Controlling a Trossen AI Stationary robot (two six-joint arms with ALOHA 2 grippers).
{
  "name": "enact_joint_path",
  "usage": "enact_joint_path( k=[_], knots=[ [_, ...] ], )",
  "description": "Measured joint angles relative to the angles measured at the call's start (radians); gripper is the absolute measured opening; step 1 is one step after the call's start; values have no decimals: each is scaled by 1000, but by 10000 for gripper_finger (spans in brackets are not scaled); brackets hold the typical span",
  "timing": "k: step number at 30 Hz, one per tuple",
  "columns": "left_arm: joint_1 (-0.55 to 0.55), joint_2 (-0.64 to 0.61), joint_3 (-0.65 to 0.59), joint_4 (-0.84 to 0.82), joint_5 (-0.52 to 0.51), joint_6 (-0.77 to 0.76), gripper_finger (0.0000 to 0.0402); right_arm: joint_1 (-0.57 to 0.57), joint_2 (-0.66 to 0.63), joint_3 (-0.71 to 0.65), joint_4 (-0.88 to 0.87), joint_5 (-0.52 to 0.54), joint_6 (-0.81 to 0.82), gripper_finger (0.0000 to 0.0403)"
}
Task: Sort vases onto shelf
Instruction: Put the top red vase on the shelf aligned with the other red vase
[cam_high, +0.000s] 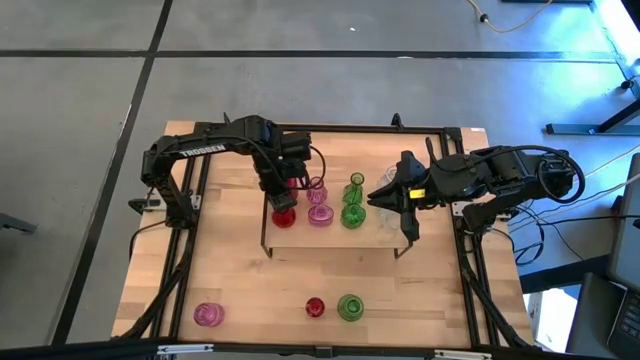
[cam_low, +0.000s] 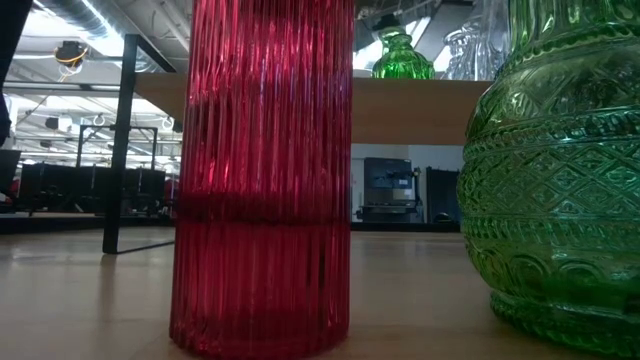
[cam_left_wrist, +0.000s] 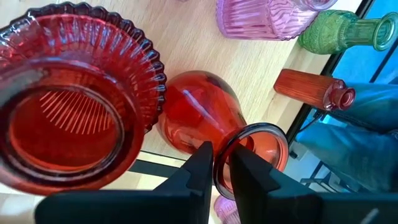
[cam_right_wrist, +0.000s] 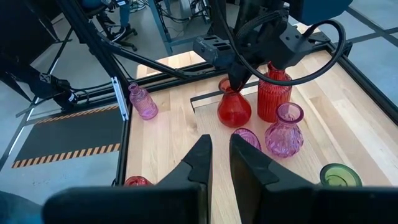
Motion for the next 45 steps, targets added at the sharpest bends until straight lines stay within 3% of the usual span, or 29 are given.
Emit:
enact_joint_path(
  k=[39,45],
  knots=[
    [-5,-7,0,24,-37,10,46,0,0,0,0,-8,0,40],
    [-10,-7,0,24,-44,9,85,0,0,0,0,-8,0,40]
  ],
)
